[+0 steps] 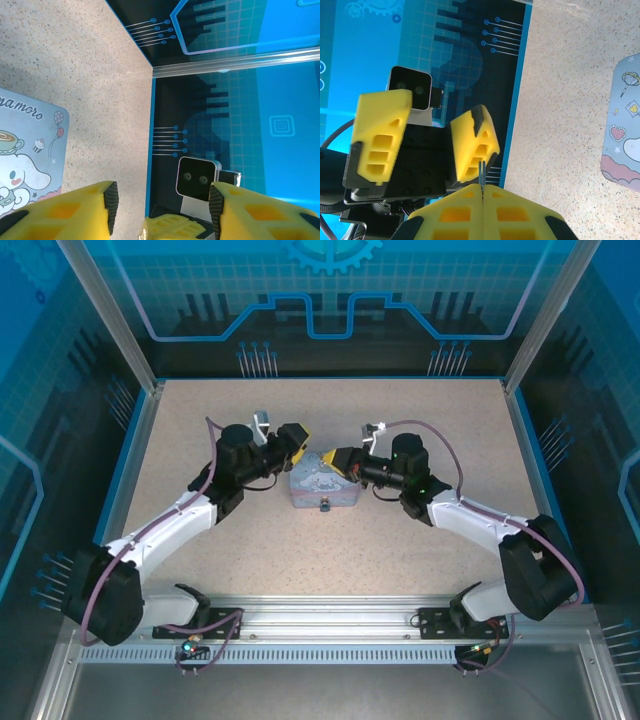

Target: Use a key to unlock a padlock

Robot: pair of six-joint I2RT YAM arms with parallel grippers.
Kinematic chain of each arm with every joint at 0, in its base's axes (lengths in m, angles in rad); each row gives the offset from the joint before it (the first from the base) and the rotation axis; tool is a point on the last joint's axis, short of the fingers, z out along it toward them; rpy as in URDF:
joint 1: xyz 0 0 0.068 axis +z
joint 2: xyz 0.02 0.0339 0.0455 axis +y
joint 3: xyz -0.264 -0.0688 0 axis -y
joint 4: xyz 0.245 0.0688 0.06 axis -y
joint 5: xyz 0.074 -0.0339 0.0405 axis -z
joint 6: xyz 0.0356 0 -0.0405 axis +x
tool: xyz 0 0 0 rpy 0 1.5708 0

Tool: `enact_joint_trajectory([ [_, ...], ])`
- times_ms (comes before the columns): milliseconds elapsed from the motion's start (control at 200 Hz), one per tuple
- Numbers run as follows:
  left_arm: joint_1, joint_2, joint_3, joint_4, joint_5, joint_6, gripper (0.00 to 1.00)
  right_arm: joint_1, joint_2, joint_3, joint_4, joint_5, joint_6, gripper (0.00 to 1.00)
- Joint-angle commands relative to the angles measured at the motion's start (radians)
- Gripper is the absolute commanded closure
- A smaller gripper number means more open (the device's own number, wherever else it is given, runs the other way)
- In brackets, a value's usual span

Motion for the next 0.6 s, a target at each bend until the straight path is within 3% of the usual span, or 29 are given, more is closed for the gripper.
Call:
enact_joint_trajectory([
  [0, -0.003, -0.027, -0.020, 0.020, 0.033, -0.007, 0.57, -0.007, -0.014, -0.009, -0.002, 0.004, -0.019, 1.00],
  [135, -0.013, -0.012, -0.031, 0.062, 0.037, -0.030, 0.66, -0.007, -0.005, -0.004, 0.014, 0.001, -0.009, 1.00],
  [595, -0.058, 0.038, -0.031, 0.074, 0.035, -0.043, 0.65, -0.010, 0.007, 0.009, 0.031, -0.002, 0.008, 1.00],
])
